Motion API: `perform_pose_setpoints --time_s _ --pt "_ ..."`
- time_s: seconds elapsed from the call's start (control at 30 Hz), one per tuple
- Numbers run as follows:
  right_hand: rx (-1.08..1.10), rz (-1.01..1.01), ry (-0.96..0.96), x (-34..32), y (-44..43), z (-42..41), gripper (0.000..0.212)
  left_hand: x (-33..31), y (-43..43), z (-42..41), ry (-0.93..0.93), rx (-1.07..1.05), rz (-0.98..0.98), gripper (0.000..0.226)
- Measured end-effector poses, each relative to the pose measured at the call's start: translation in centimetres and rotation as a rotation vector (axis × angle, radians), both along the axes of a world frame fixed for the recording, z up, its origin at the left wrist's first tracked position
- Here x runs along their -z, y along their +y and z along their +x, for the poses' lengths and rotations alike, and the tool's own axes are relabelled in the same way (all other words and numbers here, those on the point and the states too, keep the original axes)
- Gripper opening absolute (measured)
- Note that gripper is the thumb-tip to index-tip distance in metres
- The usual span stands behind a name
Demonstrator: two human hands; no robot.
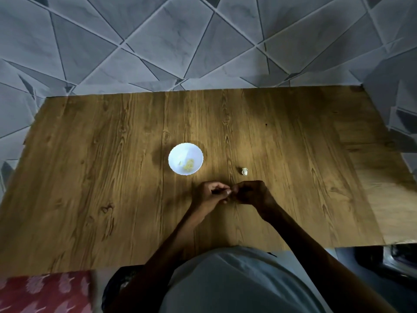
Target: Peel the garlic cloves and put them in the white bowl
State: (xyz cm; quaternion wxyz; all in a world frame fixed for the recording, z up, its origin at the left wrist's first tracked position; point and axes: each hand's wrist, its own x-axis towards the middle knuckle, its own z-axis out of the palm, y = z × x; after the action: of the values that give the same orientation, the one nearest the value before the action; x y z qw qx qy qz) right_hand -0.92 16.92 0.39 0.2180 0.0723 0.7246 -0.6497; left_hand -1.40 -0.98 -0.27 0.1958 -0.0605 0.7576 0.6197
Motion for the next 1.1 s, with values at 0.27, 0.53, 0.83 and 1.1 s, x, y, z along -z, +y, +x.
perform_pose_setpoints --time_s 0.27,0.53,0.83,1.1 --pt "0.058 -0.060 -0.055 -0.3 -0.4 -0.5 0.019 -0.4 -0.3 -0.6 -0.049 -0.022 0.062 0.012" --pt "0.244 -0.433 -0.681 -0.5 -1.9 -2.2 0.020 -0.7 -0.5 -0.3 0.454 0.068 -0.311 0.011" --pt "-0.074 -0.082 -0.038 -2.0 -1.4 -1.7 0.019 -2.4 -1.7 -1.2 -0.390 0.031 0.294 0.030" --pt "0.021 -0.157 -0.238 -2.1 -2.4 -2.2 0.019 -1.7 -1.9 -1.4 0.120 0.034 -0.005 0.024"
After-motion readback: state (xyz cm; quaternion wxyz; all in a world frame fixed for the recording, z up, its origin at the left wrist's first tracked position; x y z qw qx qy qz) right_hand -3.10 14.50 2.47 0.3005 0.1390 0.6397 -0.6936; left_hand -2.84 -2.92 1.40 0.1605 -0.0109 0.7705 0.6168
